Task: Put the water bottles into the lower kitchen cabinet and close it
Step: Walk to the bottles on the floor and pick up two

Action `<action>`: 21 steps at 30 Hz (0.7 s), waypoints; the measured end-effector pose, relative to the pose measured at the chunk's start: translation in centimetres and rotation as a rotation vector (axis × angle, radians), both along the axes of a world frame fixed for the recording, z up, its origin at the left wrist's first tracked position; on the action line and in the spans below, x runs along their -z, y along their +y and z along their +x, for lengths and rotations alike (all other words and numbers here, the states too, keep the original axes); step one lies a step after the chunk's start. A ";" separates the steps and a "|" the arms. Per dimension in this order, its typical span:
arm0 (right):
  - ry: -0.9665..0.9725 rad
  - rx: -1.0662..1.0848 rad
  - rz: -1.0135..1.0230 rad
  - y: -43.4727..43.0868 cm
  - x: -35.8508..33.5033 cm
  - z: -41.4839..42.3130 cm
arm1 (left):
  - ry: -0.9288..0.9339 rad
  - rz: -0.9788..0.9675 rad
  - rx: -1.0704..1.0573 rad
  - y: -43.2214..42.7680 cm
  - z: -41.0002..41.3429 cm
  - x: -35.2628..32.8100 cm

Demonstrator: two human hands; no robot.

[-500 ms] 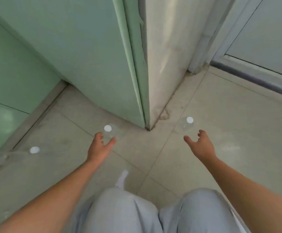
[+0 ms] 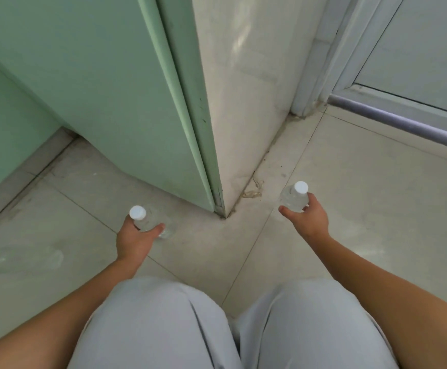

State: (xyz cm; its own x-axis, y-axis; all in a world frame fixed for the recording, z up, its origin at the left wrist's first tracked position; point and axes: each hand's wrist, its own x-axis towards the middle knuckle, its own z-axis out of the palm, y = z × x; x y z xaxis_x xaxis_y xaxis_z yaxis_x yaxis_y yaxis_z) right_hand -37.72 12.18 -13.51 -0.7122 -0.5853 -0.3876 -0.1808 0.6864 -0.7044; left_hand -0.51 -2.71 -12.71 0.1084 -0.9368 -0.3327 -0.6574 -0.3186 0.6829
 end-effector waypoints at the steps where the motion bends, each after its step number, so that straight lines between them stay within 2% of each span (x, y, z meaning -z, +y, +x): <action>1: -0.001 0.001 0.015 0.2 -0.8 0.3 | -0.009 0.003 0.004 0.4 0.1 -0.7; 4: -0.032 0.033 0.028 1.8 -4.8 2.2 | -0.020 0.031 0.000 2.1 0.6 -4.6; 8: -0.081 0.018 0.019 4.6 -14.9 5.0 | -0.028 0.058 0.000 4.6 0.6 -13.9; 15: -0.076 -0.065 0.017 7.8 -36.3 9.2 | -0.011 0.040 0.013 9.0 -0.2 -36.0; 21: -0.107 -0.118 -0.111 10.5 -57.9 11.8 | 0.050 -0.029 0.005 13.3 -0.7 -57.7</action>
State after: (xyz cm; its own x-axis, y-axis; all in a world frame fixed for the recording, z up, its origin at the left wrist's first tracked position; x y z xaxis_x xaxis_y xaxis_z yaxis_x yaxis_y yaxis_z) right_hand -25.97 22.63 44.43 -0.5945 -0.7056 -0.3857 -0.1756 0.5820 -0.7940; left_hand -1.17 10.58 45.03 0.0875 -0.9466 -0.3104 -0.6236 -0.2950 0.7240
